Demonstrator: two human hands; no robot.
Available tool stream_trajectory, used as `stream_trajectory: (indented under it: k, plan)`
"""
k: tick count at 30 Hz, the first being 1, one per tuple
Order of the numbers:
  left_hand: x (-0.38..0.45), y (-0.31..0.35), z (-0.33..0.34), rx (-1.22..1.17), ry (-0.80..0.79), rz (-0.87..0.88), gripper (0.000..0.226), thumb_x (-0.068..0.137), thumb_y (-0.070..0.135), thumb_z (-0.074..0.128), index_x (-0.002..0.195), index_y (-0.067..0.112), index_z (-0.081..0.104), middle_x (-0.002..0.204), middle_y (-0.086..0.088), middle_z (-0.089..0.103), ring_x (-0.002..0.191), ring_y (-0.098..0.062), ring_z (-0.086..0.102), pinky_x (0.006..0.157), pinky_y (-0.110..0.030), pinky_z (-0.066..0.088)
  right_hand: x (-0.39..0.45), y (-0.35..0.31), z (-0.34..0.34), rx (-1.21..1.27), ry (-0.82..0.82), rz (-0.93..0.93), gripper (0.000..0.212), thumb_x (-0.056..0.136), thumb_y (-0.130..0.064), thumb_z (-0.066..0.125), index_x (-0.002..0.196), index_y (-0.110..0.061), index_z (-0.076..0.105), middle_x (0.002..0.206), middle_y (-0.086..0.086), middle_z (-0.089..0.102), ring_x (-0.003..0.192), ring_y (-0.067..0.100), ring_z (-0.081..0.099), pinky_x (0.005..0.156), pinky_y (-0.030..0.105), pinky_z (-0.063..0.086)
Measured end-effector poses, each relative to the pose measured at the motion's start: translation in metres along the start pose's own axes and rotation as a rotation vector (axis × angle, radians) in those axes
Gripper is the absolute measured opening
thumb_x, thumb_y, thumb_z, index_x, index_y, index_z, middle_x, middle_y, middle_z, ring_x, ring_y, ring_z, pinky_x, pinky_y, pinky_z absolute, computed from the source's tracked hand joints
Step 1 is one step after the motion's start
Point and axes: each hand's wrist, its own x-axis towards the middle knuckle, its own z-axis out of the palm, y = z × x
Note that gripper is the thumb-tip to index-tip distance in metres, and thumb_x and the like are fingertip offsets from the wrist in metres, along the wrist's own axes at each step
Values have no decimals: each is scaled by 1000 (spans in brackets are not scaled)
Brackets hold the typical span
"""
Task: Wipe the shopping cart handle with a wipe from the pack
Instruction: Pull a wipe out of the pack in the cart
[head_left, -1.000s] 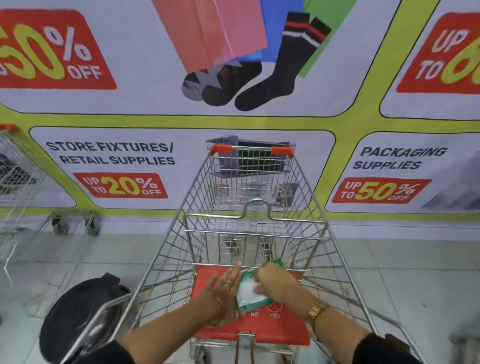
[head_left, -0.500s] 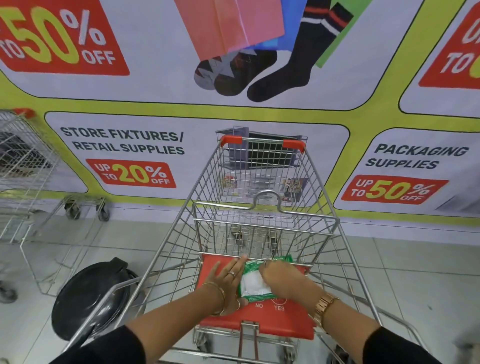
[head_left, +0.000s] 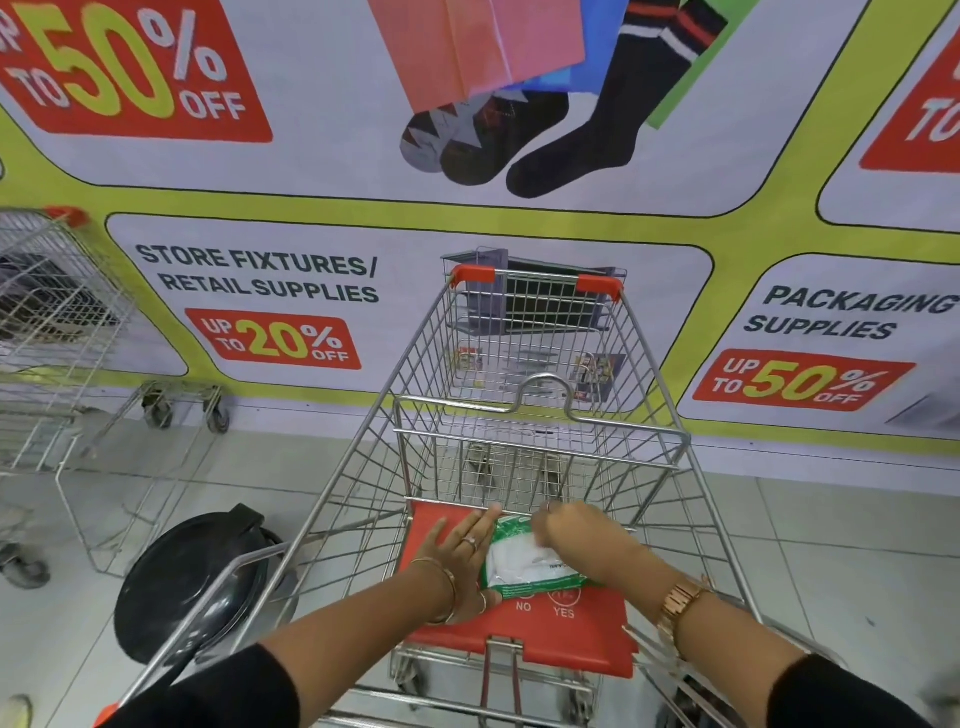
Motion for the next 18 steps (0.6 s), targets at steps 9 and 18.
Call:
stream_trajectory:
  k: [9, 18]
  plan:
    - [2, -6, 1, -57, 27, 5, 86, 89, 56, 35, 146, 14, -14, 152, 6, -31, 144, -17, -16, 118, -48, -1, -36, 3, -55, 617, 227, 105, 23, 89, -6, 45, 74, -24, 45, 77, 14, 65, 73, 26, 60, 65, 34, 48]
    - [-57, -20, -56, -625, 75, -43, 46, 90, 30, 51, 130, 5, 48, 136, -18, 50, 119, -32, 53, 98, -37, 46, -84, -25, -114, 1038, 511, 346, 28, 88, -4, 51, 68, -22, 59, 63, -10, 60, 58, 7, 53, 51, 19, 39]
